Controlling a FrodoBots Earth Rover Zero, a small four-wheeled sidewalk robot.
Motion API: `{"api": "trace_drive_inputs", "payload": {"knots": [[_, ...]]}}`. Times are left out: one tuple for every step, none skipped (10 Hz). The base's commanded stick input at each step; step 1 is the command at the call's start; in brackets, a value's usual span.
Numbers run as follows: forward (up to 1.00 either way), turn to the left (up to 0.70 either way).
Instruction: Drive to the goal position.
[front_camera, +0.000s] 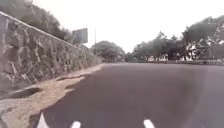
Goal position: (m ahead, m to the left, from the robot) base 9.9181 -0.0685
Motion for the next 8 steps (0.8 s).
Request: {"api": "trace_drive_inputs", "payload": {"knots": [[0.70, 0.00], [0.70, 0.00], [0.70, 0.00], [0.70, 0.00], [0.70, 0.00], [0.70, 0.00], [0.70, 0.00], [0.70, -0.08]]}}
